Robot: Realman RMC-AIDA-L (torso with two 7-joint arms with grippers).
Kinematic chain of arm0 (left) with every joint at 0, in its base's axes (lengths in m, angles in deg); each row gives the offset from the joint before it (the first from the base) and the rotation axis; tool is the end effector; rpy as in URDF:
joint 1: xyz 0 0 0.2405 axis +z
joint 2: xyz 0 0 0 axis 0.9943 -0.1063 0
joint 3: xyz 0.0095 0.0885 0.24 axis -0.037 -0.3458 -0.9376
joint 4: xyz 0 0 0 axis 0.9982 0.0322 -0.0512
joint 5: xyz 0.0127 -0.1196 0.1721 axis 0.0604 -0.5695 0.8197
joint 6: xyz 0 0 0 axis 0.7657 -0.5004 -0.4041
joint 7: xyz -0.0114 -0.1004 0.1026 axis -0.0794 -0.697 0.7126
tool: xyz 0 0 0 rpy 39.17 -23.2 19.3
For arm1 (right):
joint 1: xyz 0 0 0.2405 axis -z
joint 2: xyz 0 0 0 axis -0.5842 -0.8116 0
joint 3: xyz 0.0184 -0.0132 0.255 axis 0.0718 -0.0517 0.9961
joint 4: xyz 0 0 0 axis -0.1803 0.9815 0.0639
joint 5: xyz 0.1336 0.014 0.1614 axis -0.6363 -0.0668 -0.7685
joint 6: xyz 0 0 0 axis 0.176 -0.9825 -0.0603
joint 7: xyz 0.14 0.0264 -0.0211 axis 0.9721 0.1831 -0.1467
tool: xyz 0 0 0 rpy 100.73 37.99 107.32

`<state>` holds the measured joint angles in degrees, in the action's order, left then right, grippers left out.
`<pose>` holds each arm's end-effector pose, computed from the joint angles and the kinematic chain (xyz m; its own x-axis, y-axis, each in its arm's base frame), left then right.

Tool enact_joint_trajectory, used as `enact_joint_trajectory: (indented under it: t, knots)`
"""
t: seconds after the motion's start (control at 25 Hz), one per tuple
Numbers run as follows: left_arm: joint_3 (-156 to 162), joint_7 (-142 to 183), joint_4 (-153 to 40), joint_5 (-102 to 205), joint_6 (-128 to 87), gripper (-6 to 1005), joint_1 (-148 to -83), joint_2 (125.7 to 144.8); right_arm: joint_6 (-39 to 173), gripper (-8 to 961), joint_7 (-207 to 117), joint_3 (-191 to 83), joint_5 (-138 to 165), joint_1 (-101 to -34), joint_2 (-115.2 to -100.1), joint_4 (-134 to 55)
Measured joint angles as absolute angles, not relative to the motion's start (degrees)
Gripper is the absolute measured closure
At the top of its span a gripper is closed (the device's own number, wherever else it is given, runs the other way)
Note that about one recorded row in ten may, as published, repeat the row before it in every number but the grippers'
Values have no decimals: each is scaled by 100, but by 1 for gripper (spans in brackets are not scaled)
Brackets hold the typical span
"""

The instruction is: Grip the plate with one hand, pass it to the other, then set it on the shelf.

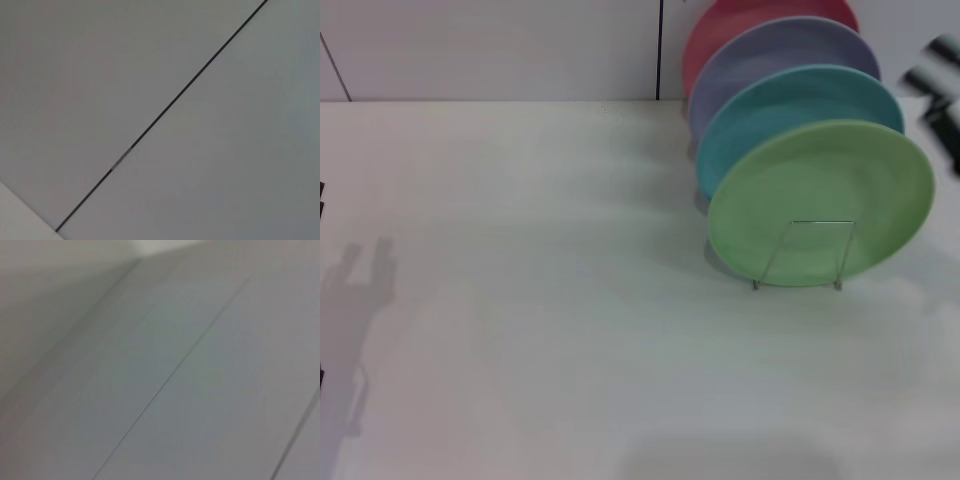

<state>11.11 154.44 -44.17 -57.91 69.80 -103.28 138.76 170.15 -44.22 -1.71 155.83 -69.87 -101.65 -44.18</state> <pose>-0.3469 0.2730 -0.0058 0.0529 -0.0641 0.9965 0.9905 -0.1234 -0.0605 0.2717 0.3150 0.0856 0.6225 0.6869 -0.3752 -0.0093 -0.4728 -0.8811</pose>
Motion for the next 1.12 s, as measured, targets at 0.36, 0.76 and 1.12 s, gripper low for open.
enact_joint_trajectory:
  t: [0.36,0.76,1.12]
  knots:
    - [847,15622,-4960,-5778,7482,437,-10266,13885,17910,711,-1937,-109,12564,-6080,-10428,-4462]
    - [687,16132,-5807,-5788,8308,418,-10258,13873,16360,703,-453,-286,11511,-5383,-10910,-5165]
    - [635,16495,-6366,-5831,8317,284,-10177,13854,16158,497,-634,-317,11429,-5207,-11319,-5074]
